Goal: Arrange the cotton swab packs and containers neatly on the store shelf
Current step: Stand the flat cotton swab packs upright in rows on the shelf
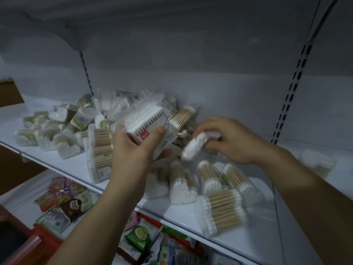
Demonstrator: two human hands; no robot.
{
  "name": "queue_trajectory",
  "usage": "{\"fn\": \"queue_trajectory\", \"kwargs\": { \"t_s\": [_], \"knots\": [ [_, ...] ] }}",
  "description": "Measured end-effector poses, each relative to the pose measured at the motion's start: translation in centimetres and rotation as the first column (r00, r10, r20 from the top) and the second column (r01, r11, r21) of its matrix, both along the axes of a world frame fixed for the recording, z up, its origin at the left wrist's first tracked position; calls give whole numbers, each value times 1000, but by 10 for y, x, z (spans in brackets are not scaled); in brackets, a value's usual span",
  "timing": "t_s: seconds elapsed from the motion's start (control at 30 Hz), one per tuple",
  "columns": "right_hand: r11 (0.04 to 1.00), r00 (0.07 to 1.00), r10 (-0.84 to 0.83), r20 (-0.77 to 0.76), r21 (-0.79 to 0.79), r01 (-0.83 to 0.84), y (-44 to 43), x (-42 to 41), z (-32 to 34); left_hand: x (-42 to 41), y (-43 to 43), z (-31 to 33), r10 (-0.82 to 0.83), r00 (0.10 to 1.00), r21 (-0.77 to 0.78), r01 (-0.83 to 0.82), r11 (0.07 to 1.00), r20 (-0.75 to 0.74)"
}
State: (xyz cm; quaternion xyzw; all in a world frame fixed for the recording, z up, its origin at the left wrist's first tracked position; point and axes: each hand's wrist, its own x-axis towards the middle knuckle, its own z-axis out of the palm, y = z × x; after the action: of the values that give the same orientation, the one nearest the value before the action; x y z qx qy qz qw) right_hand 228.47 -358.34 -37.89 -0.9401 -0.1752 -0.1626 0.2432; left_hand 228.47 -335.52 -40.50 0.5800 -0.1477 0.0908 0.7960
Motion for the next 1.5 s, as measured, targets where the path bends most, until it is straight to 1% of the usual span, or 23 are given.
{"fn": "queue_trajectory", "kwargs": {
  "t_s": [0.07,0.13,0.2,0.27,0.33,0.4,0.47,0.53,0.63,0.7,0.73,0.8,0.83,0.9,0.97,1.03,1.17,1.23,1.3,1.33,1.37,1.43,1.5],
  "knots": [
    [978,997,-60,47,202,50,-6,-3,13,0,1,0,7,1000,-21,-8,1000,-11],
    [913,996,-40,86,408,2,-8,-11,28,-2,2,0,33,998,14,-34,999,46],
    [837,993,33,111,540,-88,-3,-19,39,-7,2,2,48,990,63,-57,996,129],
    [817,987,151,63,554,-160,12,-24,44,-13,1,4,24,987,61,-34,998,158],
    [851,976,216,15,488,-195,33,-21,42,-17,1,7,-34,992,6,34,999,123],
    [857,980,187,64,477,-194,53,-15,38,-17,5,9,-104,992,-54,108,993,70],
    [809,985,123,119,563,-170,69,-9,36,-14,14,10,-105,992,-8,106,994,64],
    [756,984,136,112,631,-176,84,-7,38,-9,24,8,-90,992,43,86,995,87],
    [781,989,121,88,607,-149,100,1,40,-2,35,2,-46,996,-44,49,998,73],
    [786,992,17,126,611,-91,101,13,41,2,43,0,23,998,-109,-16,994,59],
    [811,985,-48,164,582,-57,99,19,41,4,46,-1,60,997,-131,-52,990,54],
    [923,975,-108,193,385,26,96,30,39,7,52,-2,117,992,-161,-108,981,49],
    [968,986,-88,143,247,51,96,33,36,8,54,-3,135,990,-169,-125,978,48],
    [999,999,-37,-7,-17,37,100,39,24,7,57,-3,151,988,-189,-141,972,39],
    [991,997,-14,-78,-136,3,102,48,12,6,58,-5,139,990,-203,-129,971,36],
    [991,997,-3,-75,-132,-7,102,53,5,5,60,-5,126,992,-190,-119,975,27],
    [999,996,-46,75,-7,46,93,53,13,6,66,-8,163,986,-156,-164,974,-16],
    [974,986,-78,147,222,44,87,44,27,7,68,-6,179,983,-163,-183,970,-36],
    [885,973,-25,228,458,-84,86,26,44,9,69,-5,184,982,-162,-188,969,-38],
    [859,960,26,280,484,-165,89,16,51,9,68,-4,182,983,-160,-183,970,-22],
    [859,943,82,323,457,-231,95,6,55,8,65,-2,183,983,-144,-181,973,-5],
    [909,923,154,353,315,-273,109,-10,55,6,57,-1,157,988,-114,-157,981,-9],
    [958,915,198,351,127,-256,120,-17,47,4,50,5,32,997,-195,-45,980,-69]
  ]
}}
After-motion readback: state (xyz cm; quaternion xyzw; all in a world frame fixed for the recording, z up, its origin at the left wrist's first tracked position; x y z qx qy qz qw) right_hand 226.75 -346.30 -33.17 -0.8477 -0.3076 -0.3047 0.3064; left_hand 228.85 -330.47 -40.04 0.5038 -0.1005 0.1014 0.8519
